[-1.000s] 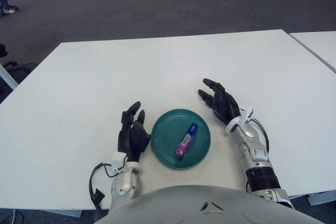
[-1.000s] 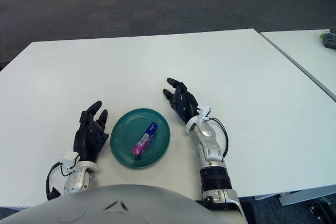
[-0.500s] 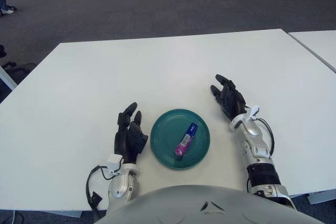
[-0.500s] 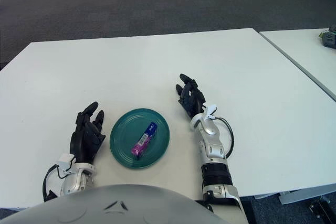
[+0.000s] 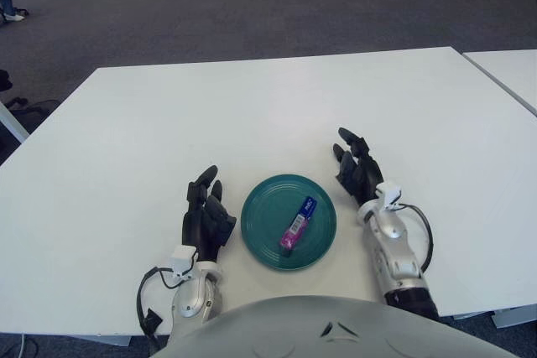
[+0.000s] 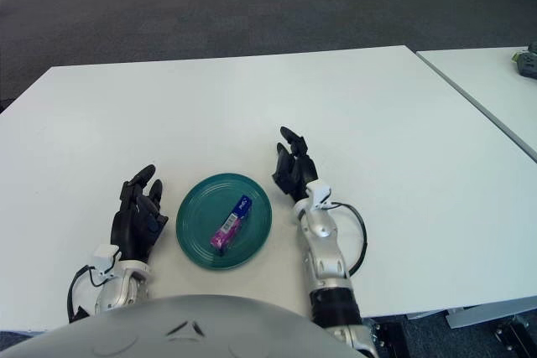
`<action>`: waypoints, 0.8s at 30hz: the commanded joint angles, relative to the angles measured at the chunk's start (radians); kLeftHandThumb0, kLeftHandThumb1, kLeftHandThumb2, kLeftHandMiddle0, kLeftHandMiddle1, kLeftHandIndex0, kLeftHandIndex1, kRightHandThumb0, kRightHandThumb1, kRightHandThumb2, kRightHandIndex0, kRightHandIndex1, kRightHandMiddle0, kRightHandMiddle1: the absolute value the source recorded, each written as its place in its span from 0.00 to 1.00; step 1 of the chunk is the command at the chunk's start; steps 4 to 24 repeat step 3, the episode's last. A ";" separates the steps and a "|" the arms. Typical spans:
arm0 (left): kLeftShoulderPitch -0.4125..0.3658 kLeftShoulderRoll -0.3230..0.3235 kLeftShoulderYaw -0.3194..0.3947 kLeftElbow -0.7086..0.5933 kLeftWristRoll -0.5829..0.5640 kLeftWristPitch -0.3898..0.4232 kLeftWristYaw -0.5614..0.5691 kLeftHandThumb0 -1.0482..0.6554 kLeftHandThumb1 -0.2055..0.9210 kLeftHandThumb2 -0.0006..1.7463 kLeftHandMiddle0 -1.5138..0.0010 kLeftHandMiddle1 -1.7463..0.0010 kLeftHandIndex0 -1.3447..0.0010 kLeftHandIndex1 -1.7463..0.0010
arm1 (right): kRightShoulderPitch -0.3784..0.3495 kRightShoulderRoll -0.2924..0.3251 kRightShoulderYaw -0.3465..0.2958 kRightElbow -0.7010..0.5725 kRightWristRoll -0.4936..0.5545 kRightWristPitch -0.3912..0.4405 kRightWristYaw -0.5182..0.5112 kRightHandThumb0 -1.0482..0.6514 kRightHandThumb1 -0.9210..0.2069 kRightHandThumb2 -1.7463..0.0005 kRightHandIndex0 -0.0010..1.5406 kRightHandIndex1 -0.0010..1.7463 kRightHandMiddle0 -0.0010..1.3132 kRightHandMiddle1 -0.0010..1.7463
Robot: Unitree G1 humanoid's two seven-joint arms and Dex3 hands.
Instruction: Put the gum into the plate.
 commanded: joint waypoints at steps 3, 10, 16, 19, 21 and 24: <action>0.020 -0.033 -0.015 -0.018 0.019 0.035 0.033 0.05 1.00 0.63 0.92 1.00 1.00 0.73 | 0.038 0.002 0.018 0.167 -0.065 -0.067 -0.057 0.16 0.00 0.47 0.12 0.00 0.00 0.28; 0.020 -0.033 -0.015 -0.018 0.019 0.035 0.033 0.05 1.00 0.63 0.92 1.00 1.00 0.73 | 0.038 0.002 0.018 0.167 -0.065 -0.067 -0.057 0.16 0.00 0.47 0.12 0.00 0.00 0.28; 0.020 -0.033 -0.015 -0.018 0.019 0.035 0.033 0.05 1.00 0.63 0.92 1.00 1.00 0.73 | 0.038 0.002 0.018 0.167 -0.065 -0.067 -0.057 0.16 0.00 0.47 0.12 0.00 0.00 0.28; 0.020 -0.033 -0.015 -0.018 0.019 0.035 0.033 0.05 1.00 0.63 0.92 1.00 1.00 0.73 | 0.038 0.002 0.018 0.167 -0.065 -0.067 -0.057 0.16 0.00 0.47 0.12 0.00 0.00 0.28; 0.020 -0.033 -0.015 -0.018 0.019 0.035 0.033 0.05 1.00 0.63 0.92 1.00 1.00 0.73 | 0.038 0.002 0.018 0.167 -0.065 -0.067 -0.057 0.16 0.00 0.47 0.12 0.00 0.00 0.28; 0.020 -0.033 -0.015 -0.018 0.019 0.035 0.033 0.05 1.00 0.63 0.92 1.00 1.00 0.73 | 0.038 0.002 0.018 0.167 -0.065 -0.067 -0.057 0.16 0.00 0.47 0.12 0.00 0.00 0.28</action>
